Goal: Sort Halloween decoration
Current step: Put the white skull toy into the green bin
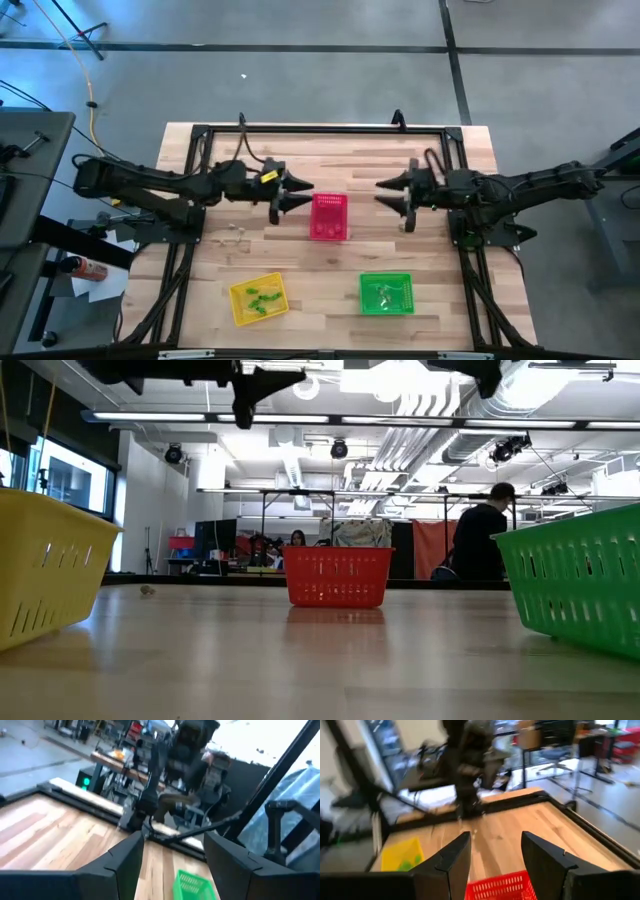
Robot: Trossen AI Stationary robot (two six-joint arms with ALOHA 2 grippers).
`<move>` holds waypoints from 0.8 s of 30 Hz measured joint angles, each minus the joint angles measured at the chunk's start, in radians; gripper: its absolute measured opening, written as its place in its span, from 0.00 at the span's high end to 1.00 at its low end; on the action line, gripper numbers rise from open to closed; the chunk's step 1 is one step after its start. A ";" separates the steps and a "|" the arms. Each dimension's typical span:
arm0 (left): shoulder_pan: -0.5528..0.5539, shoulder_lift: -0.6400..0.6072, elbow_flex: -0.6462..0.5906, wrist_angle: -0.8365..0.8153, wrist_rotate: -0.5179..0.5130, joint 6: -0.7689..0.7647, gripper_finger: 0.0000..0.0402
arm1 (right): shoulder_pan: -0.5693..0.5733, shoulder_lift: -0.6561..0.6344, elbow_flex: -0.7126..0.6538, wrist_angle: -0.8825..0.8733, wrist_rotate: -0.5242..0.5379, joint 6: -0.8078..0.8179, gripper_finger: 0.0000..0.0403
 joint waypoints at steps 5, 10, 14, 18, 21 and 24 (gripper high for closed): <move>0.000 -0.049 -0.007 0.005 -0.009 0.087 0.51 | 0.000 0.070 0.000 0.011 -0.065 -0.121 0.58; 0.000 -0.067 -0.007 -0.001 -0.064 0.291 0.51 | 0.000 0.096 0.000 0.011 -0.059 -0.093 0.58; 0.000 -0.067 -0.007 -0.033 -0.094 0.419 0.51 | 0.000 0.095 0.000 0.014 -0.058 -0.078 0.58; 0.000 -0.067 -0.007 -0.069 -0.112 0.447 0.51 | 0.000 0.093 0.000 0.013 -0.058 -0.072 0.58; 0.002 -0.067 -0.007 -0.078 -0.112 0.444 0.51 | -0.003 0.093 0.000 0.006 -0.055 0.144 0.58; 0.002 -0.067 -0.007 -0.080 -0.112 0.445 0.51 | -0.020 0.092 0.000 -0.119 -0.044 0.333 0.58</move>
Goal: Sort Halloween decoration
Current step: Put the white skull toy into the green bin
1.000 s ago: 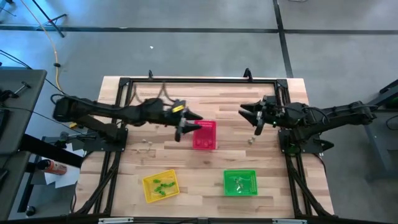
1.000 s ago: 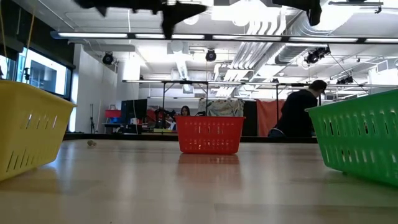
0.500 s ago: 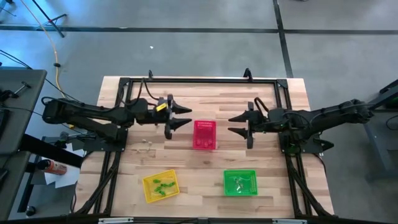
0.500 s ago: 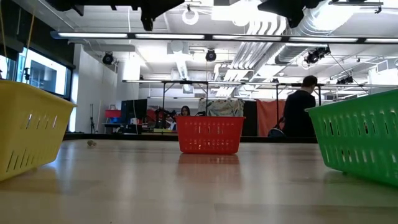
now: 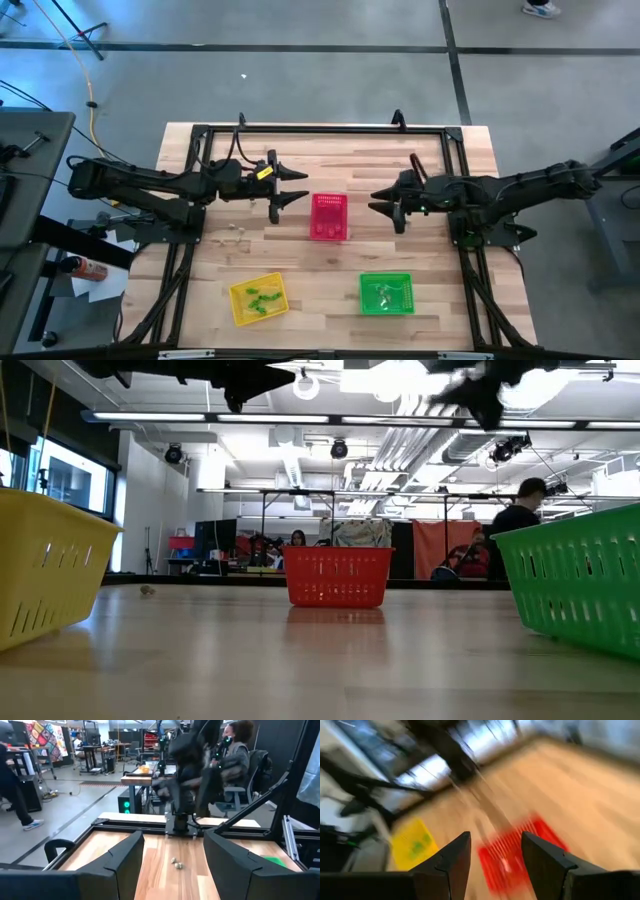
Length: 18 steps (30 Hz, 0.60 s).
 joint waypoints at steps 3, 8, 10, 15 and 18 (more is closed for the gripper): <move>0.000 0.000 0.000 -0.002 -0.003 -0.002 0.51 | -0.013 0.002 0.000 -0.236 -0.003 0.178 0.58; 0.000 0.000 0.000 -0.006 -0.004 -0.002 0.51 | -0.031 0.047 0.000 -0.647 -0.059 0.510 0.58; 0.000 0.000 0.000 -0.009 -0.010 -0.001 0.51 | -0.032 0.074 -0.004 -0.761 -0.105 0.591 0.58; 0.000 0.000 0.000 -0.021 -0.021 -0.002 0.51 | -0.048 0.162 -0.035 -0.792 -0.228 0.720 0.58; 0.000 0.000 0.000 -0.023 -0.023 -0.009 0.51 | -0.067 0.237 -0.045 -0.765 -0.266 0.729 0.58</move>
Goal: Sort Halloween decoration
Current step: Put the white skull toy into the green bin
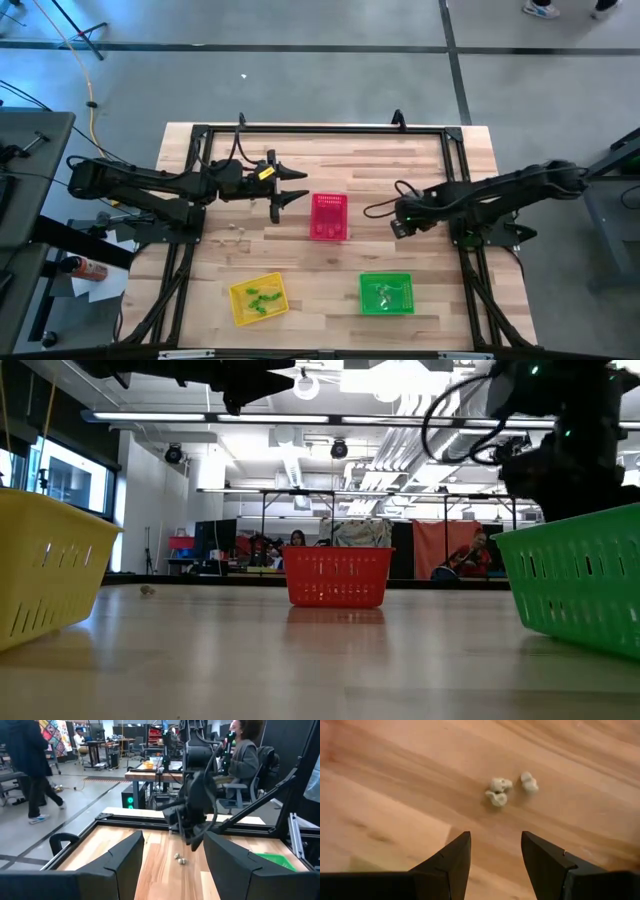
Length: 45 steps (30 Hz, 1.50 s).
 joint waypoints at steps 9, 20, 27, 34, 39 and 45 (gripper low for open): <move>0.000 0.000 0.000 -0.020 0.000 -0.019 0.51 | -0.082 0.193 0.000 0.112 -0.028 0.023 0.58; 0.000 0.000 0.000 -0.057 0.000 -0.043 0.51 | -0.095 0.295 0.004 0.141 -0.034 0.048 0.58; 0.000 0.000 0.000 -0.077 0.000 -0.043 0.51 | -0.094 0.304 0.004 0.150 -0.015 0.100 0.59; 0.000 0.000 0.000 -0.077 0.000 -0.044 0.51 | -0.094 0.306 0.003 0.151 -0.007 0.110 0.71; 0.000 0.000 0.000 -0.077 0.001 -0.044 0.51 | -0.094 0.306 0.003 0.154 -0.002 0.110 0.82; 0.000 0.000 0.000 -0.077 0.001 -0.045 0.51 | -0.083 0.306 0.002 0.152 0.009 0.108 0.89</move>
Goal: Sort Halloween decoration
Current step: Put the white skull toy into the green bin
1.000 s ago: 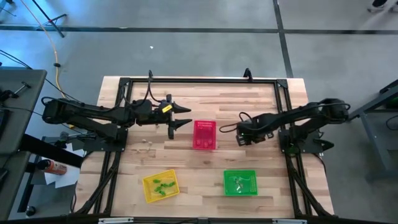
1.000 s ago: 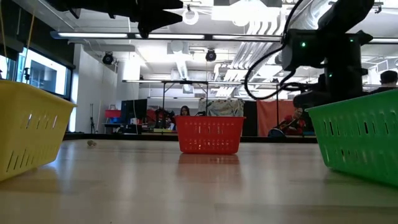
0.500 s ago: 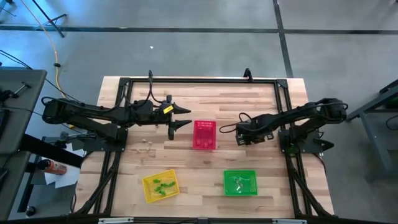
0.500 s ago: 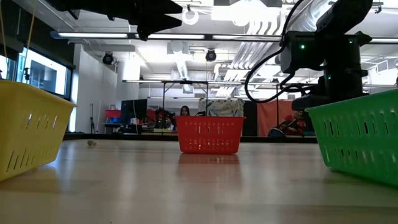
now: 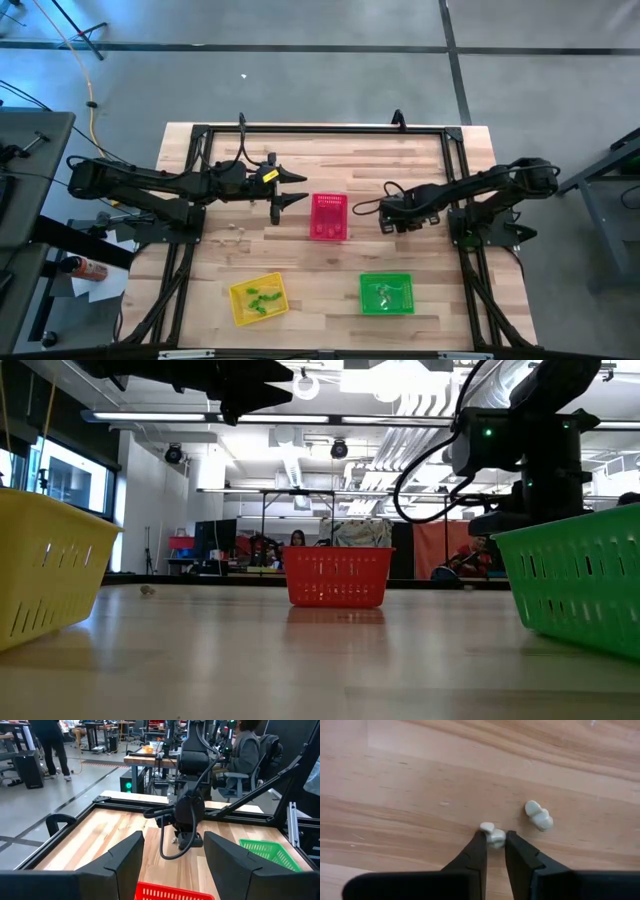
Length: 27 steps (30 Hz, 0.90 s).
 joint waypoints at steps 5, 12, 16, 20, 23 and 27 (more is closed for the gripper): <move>0.000 0.000 0.000 0.000 0.000 -0.001 0.51 | 0.018 0.000 0.000 0.000 0.010 0.000 0.89; 0.000 0.000 0.000 0.000 0.000 -0.001 0.51 | 0.028 0.000 0.001 -0.001 0.007 0.006 0.90; 0.000 0.000 0.000 0.000 0.000 -0.001 0.51 | 0.029 0.001 0.003 -0.002 0.004 0.006 0.90; 0.000 0.000 0.000 -0.002 0.001 -0.001 0.51 | 0.029 0.001 0.003 -0.002 0.002 0.006 0.90; 0.000 0.000 0.000 -0.002 0.000 -0.001 0.51 | 0.029 0.001 0.003 -0.002 0.002 0.006 0.90; 0.000 0.000 0.000 -0.007 0.001 -0.001 0.51 | 0.029 0.001 0.003 -0.002 0.002 0.005 0.90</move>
